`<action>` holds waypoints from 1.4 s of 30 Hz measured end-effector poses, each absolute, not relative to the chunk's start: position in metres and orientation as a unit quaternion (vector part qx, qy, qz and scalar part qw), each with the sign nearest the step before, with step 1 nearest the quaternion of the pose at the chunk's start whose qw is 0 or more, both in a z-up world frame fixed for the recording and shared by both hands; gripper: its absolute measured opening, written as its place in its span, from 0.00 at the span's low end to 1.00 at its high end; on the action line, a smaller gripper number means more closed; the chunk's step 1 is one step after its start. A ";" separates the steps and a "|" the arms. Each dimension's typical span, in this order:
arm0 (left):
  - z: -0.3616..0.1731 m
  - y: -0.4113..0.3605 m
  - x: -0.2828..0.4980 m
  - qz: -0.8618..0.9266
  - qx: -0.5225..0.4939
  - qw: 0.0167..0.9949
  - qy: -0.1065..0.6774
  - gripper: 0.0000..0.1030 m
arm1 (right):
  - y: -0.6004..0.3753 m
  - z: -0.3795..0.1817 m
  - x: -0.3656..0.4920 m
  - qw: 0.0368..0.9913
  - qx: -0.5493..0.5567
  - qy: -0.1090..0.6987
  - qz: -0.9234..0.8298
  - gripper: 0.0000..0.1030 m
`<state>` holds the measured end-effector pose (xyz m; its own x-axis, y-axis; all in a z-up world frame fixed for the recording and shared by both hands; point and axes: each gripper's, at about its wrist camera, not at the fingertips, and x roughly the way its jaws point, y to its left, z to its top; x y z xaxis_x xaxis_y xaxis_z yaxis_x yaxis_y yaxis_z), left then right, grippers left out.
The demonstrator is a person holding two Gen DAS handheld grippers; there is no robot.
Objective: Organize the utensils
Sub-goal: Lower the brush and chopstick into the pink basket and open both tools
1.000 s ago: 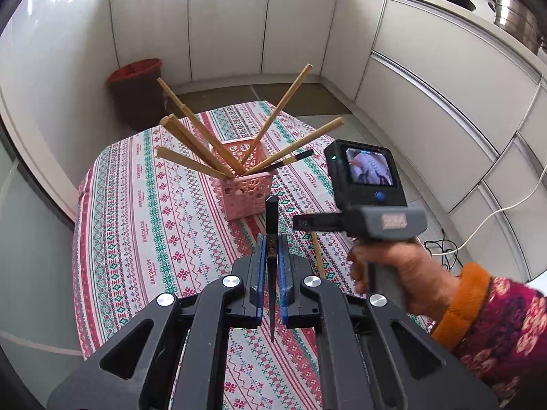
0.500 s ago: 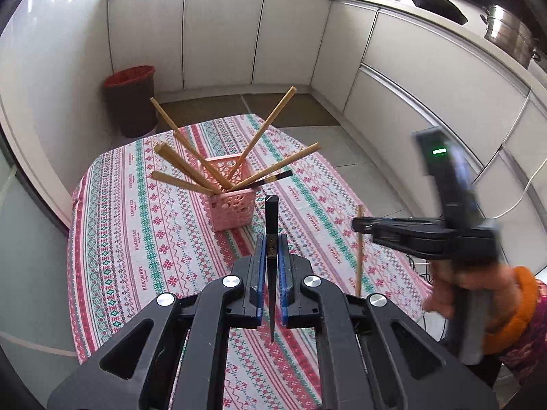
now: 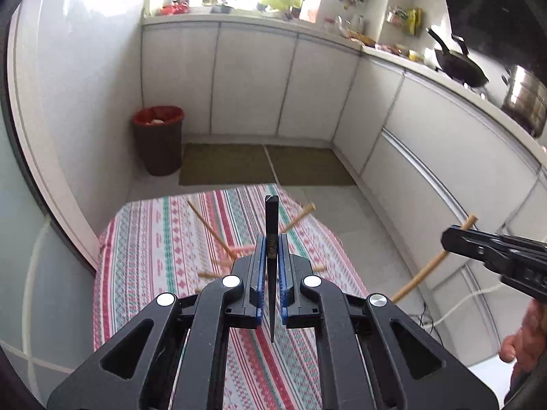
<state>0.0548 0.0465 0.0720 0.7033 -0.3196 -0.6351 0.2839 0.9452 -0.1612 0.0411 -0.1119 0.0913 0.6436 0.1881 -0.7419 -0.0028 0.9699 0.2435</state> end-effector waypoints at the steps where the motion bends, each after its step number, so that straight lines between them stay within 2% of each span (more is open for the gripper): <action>1: 0.077 0.047 0.062 -0.160 -0.030 0.925 0.344 0.06 | -0.109 0.102 0.046 0.904 0.109 0.410 0.056 0.07; 6: 0.089 0.042 0.090 -0.143 -0.048 0.934 0.324 0.06 | -0.103 0.133 0.076 0.916 0.121 0.378 0.060 0.07; 10: 0.084 0.037 0.110 -0.125 -0.054 0.941 0.309 0.06 | -0.098 0.132 0.106 0.923 0.119 0.364 0.048 0.07; 19: 0.031 0.034 0.138 -0.108 -0.059 0.940 0.319 0.09 | -0.084 0.073 0.159 0.916 0.123 0.380 0.039 0.07; 21: 0.029 0.040 0.134 -0.109 -0.063 0.940 0.318 0.13 | -0.078 0.060 0.165 0.915 0.117 0.384 0.037 0.07; 33: 0.036 0.064 0.130 -0.083 -0.047 0.939 0.331 0.15 | -0.048 0.036 0.182 0.912 0.101 0.396 0.031 0.07; 39: 0.035 0.067 0.126 -0.077 -0.040 0.938 0.336 0.17 | -0.047 0.036 0.177 0.912 0.091 0.400 0.023 0.15; 40: 0.036 0.068 0.125 -0.075 -0.040 0.938 0.336 0.19 | -0.047 0.038 0.173 0.913 0.086 0.398 0.021 0.20; 41: 0.038 0.068 0.122 -0.072 -0.040 0.938 0.336 0.24 | -0.047 0.040 0.171 0.914 0.085 0.396 0.020 0.31; 42: 0.039 0.067 0.120 -0.071 -0.041 0.939 0.335 0.30 | -0.049 0.044 0.167 0.916 0.088 0.391 0.017 0.37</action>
<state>0.1201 0.0674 0.0393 0.7661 -0.1598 -0.6225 0.1056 0.9867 -0.1234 0.1665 -0.0494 0.0437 0.6937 0.1002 -0.7133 0.0369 0.9840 0.1741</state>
